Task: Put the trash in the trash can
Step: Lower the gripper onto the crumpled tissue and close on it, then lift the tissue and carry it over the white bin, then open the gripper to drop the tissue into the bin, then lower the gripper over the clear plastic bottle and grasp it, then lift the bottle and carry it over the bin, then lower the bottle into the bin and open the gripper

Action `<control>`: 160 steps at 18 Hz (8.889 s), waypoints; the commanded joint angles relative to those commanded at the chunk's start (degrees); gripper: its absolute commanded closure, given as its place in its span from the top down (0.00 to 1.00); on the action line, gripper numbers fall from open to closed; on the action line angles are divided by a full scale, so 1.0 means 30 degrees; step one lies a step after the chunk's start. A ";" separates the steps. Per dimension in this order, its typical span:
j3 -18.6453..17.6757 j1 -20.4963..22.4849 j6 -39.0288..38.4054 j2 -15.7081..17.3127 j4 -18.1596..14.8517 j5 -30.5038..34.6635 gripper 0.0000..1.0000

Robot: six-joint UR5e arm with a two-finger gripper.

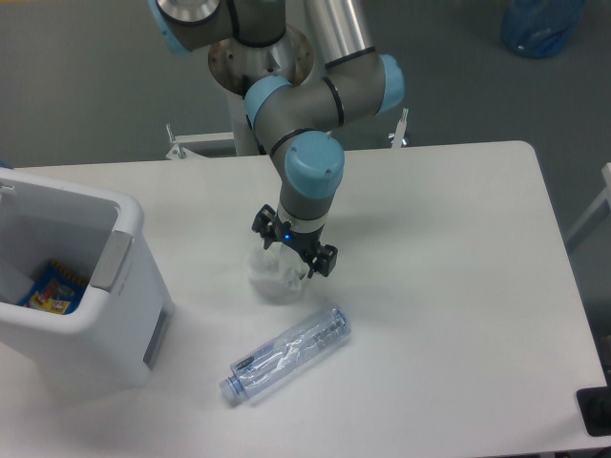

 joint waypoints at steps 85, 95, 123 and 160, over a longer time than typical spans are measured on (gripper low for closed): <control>0.9992 -0.2021 -0.3105 -0.4602 -0.1113 -0.0265 1.00; 0.9698 -0.3016 -0.2665 -0.5363 -0.1172 -0.0176 1.00; 1.2362 -0.3050 -0.4448 -0.4311 -0.1143 -0.1400 0.33; 1.1721 -0.4658 -0.9755 0.0876 0.1260 -1.8809 1.00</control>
